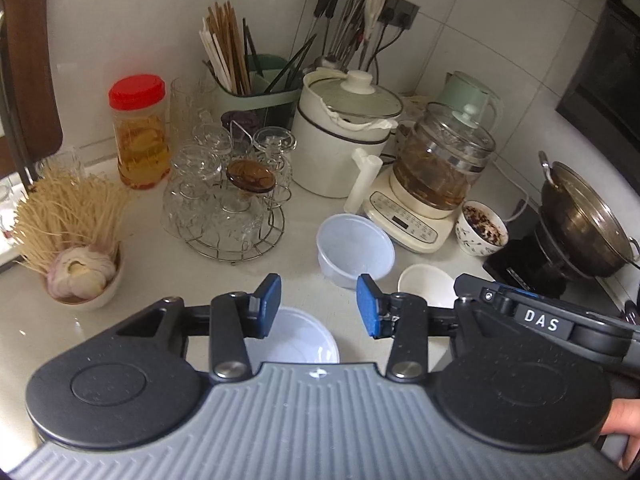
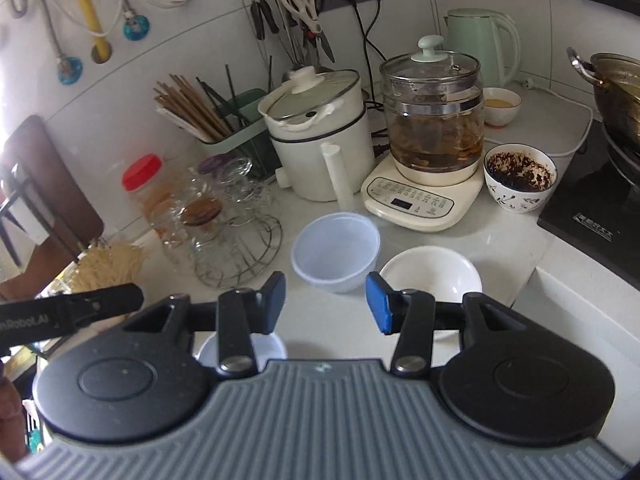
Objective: Organize plates and bowls
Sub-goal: 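Move both grippers to the rim of the second translucent bowl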
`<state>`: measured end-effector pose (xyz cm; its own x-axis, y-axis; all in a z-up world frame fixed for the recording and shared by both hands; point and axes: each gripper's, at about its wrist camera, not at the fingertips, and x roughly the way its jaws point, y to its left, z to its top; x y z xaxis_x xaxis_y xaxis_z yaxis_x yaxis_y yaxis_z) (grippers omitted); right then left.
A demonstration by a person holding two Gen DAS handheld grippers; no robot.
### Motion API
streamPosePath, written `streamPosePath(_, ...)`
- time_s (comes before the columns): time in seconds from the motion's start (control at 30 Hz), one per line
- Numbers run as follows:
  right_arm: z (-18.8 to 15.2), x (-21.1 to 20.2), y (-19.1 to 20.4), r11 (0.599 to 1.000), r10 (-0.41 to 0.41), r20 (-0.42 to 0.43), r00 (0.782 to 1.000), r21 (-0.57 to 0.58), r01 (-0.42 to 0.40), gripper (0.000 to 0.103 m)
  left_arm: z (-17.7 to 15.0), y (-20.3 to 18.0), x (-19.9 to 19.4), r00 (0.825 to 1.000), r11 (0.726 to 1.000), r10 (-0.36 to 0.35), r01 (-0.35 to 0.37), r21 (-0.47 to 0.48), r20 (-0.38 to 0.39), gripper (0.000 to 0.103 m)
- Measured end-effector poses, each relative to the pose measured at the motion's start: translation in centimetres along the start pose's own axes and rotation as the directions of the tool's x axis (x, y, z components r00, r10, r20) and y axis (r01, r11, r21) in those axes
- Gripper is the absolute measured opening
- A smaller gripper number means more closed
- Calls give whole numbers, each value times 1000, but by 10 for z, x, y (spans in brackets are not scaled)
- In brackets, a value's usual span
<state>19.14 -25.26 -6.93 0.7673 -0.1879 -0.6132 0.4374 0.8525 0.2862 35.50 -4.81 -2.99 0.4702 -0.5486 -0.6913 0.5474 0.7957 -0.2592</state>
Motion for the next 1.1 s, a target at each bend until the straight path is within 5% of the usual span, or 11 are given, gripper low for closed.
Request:
streamPosePath(0.47, 39, 78, -58, 999, 43, -112, 993, 25, -41, 48, 19, -15, 108, 995, 993, 68, -74, -87, -76, 49)
streamPosePath(1.1, 49, 178, -84, 993, 116, -298, 947, 42, -109, 48, 25, 10, 200, 981, 949, 71, -123, -292, -183, 48)
